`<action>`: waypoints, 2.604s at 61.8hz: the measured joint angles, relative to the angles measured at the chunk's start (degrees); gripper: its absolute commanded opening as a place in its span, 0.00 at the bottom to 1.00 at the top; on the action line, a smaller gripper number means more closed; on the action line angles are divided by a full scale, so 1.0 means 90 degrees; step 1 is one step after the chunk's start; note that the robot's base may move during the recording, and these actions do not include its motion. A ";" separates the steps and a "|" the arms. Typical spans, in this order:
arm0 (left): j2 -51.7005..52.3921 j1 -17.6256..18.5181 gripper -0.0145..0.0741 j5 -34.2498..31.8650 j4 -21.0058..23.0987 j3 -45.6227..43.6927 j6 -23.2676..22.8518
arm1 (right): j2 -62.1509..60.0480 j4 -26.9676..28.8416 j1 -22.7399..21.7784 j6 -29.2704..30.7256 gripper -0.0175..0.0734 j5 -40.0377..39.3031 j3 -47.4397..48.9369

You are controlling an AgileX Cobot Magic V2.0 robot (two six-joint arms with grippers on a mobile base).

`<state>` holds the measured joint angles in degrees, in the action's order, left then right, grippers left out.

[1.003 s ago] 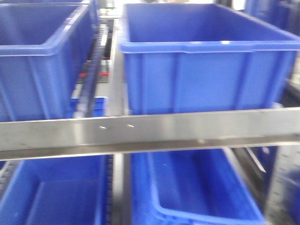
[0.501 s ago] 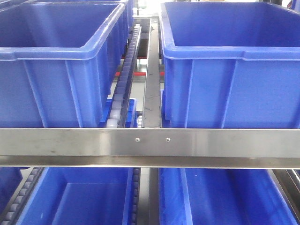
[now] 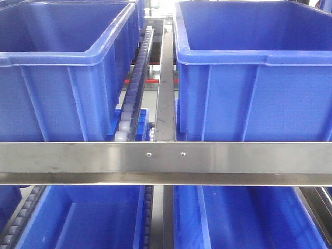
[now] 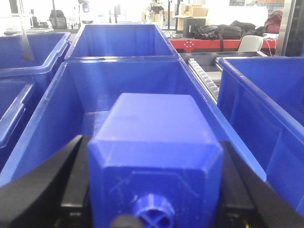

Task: Pick and sort blue part to right shelf
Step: 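Approach the shelf and hold both bottles above the blue bins, then lower both held bottles into the blue bins and open both grippers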

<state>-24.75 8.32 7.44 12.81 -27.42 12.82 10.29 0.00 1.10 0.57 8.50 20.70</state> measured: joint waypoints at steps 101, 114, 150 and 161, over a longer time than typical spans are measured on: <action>-0.1163 0.0269 0.60 0.0112 0.0294 -0.0774 0.0000 | 0.1656 0.0000 0.0000 0.0000 0.65 0.0543 0.0825; -0.2439 0.0381 0.60 0.0039 0.0294 -0.1342 0.0000 | 0.3300 0.0000 0.0000 0.0000 0.65 0.0305 0.1543; -0.5544 0.0389 0.60 -0.1413 0.0306 -0.2541 0.0010 | 0.7067 -0.0062 0.0441 0.0066 0.65 -0.1076 0.3182; -0.5980 0.0338 0.60 -0.1501 0.0283 -0.2731 0.0010 | 0.7403 -0.0062 0.0441 0.0081 0.65 -0.1529 0.3182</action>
<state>-78.57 11.36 -6.07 15.35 -52.00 12.91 76.91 -0.56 5.07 1.30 -5.26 49.34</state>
